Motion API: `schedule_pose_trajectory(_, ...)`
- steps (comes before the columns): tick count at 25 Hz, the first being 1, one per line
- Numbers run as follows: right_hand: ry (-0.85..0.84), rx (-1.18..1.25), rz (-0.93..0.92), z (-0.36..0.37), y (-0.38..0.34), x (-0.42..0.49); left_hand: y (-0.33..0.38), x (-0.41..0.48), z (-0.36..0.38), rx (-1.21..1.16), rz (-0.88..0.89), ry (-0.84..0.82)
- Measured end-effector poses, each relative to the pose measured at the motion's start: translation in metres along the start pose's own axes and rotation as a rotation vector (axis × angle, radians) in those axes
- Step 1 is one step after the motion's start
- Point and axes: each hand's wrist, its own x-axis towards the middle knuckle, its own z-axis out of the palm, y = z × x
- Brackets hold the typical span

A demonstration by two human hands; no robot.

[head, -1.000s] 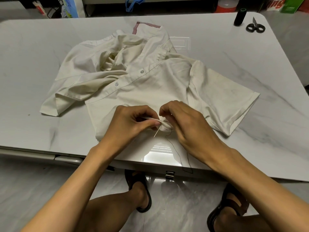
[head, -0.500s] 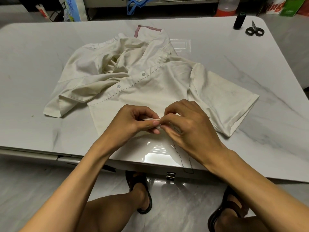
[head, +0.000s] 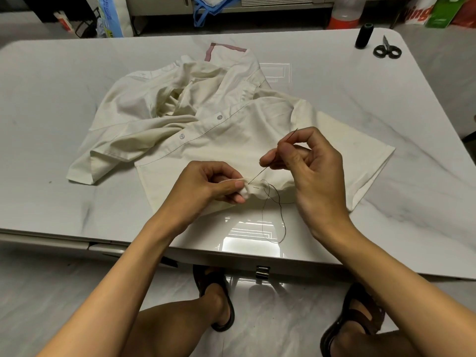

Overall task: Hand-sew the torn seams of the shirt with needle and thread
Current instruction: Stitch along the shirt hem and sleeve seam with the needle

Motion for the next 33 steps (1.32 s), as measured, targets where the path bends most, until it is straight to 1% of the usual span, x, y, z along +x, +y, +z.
schedule_pose_trajectory(2,0.012,-0.001,0.017,0.001,0.001,0.001,0.0,0.001,0.0,0.002,0.002,0.009)
schedule_pose_trajectory(10,-0.045,0.031,0.125,0.001,0.002,0.003,-0.003,0.002,0.001,0.008,-0.001,0.014)
schedule_pose_trajectory(16,-0.113,0.13,0.026,0.003,-0.014,0.003,-0.008,0.006,0.0,-0.005,-0.009,0.061)
schedule_pose_trajectory(18,-0.132,0.153,0.015,0.002,-0.023,0.0,-0.01,0.009,0.002,-0.027,-0.026,0.085)
schedule_pose_trajectory(20,-0.142,0.126,0.024,-0.002,-0.034,-0.006,-0.012,0.011,0.006,-0.041,-0.046,0.102)
schedule_pose_trajectory(23,-0.183,0.096,0.085,-0.016,-0.055,-0.015,-0.016,0.011,0.009,-0.033,-0.068,0.123)
schedule_pose_trajectory(28,-0.269,0.131,0.258,-0.038,-0.089,-0.031,-0.023,0.01,0.015,-0.095,-0.059,0.202)
schedule_pose_trajectory(33,-0.462,0.105,0.453,-0.057,-0.115,-0.056,-0.023,0.007,0.025,-0.098,-0.029,0.292)
